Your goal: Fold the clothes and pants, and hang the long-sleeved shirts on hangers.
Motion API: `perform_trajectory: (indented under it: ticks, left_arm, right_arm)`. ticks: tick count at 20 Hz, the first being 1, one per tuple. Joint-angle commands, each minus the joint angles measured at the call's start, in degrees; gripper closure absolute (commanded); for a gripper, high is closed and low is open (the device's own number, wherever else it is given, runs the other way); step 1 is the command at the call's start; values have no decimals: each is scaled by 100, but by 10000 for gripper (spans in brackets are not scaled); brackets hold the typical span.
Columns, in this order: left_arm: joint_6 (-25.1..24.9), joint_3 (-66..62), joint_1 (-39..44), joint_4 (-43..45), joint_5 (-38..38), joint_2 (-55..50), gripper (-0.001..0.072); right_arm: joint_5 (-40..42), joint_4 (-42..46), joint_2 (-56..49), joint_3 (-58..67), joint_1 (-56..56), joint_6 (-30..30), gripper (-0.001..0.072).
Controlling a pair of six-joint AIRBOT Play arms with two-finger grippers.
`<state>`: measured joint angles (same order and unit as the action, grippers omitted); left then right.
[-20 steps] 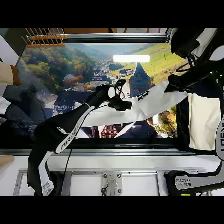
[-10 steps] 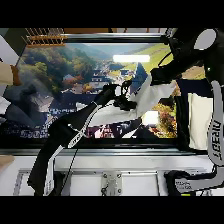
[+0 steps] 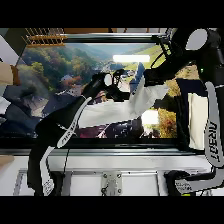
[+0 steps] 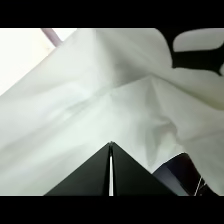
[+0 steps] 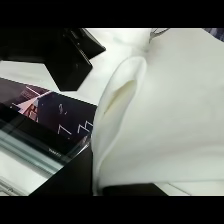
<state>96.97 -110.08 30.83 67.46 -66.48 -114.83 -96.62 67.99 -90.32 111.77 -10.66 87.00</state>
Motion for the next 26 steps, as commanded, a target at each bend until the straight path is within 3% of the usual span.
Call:
perform_trajectory:
  ticks: [1,10,13,17,18,19,20,21,26]
  left_arm:
    - [-120,487,-535,17,153,704,701]
    - [-269,957,-1923,39,22,2050,701]
    - [-317,1021,-2306,37,-179,2361,700]
    - [-365,1021,-2680,37,-490,2662,701]
    - [-365,1021,-2739,37,-516,2723,700]
    - [-365,1021,-2804,37,-529,2791,700]
    - [-365,1021,-2881,37,-542,2852,700]
    - [-365,1021,-2955,37,-542,2920,701]
    - [-374,1032,-3407,52,-605,3353,701]
  right_arm:
    - [116,-7,-48,9,-225,4,703]
    - [514,-28,-815,358,-1558,-20,703]
    - [1196,-236,-1213,358,-2103,-164,703]
    - [2715,-446,-1963,358,-2844,-343,669]
    - [3136,-549,-2188,358,-3040,-525,394]
    - [3460,-730,-2374,358,-3215,-710,55]
    - [3679,-1027,-2503,361,-3373,-1178,-3]
    - [3814,-1248,-2531,361,-3484,-1449,-3]
    - [3512,-1261,-1888,83,-3047,-1338,6]
